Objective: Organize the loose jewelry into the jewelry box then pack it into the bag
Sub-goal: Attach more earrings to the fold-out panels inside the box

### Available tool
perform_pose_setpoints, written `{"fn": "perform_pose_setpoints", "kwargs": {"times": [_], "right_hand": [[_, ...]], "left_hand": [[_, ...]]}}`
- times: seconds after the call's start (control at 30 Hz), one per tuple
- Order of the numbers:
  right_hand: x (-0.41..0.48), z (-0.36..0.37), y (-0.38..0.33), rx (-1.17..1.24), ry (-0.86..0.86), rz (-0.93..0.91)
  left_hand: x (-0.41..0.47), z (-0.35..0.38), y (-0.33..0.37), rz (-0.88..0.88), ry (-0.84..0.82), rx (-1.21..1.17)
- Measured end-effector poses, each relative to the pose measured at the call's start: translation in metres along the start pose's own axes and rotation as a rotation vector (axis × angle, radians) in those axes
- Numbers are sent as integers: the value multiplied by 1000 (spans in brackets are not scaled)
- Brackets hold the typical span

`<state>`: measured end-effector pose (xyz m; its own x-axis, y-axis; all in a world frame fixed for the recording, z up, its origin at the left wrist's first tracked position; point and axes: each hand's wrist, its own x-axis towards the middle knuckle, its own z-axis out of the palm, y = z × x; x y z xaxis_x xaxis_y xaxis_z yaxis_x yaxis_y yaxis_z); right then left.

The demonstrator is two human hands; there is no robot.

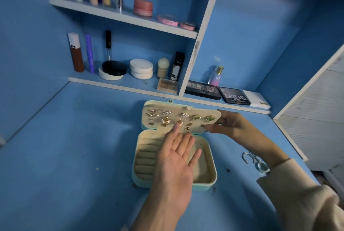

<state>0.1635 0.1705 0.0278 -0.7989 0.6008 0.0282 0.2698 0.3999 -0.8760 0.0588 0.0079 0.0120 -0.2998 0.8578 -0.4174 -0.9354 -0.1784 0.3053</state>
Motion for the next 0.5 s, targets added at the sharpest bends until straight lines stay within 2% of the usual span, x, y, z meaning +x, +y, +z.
{"fn": "perform_pose_setpoints", "kwargs": {"times": [0.07,0.13,0.23,0.33,0.4,0.5], "right_hand": [[2,2,1,20,37,17],[5,4,3,14,60,24],[9,7,5,-24,106,26],[13,10,7,-82,143,36],[16,12,9,-91,156,50],[19,13,10,-97,173,77]], "left_hand": [[-3,2,2,15,7,69],[-5,2,7,107,-5,203],[-2,-2,27,439,3,539],[16,-11,58,747,107,780],[34,-19,74,815,173,960],[59,-31,84,779,125,1155]]}}
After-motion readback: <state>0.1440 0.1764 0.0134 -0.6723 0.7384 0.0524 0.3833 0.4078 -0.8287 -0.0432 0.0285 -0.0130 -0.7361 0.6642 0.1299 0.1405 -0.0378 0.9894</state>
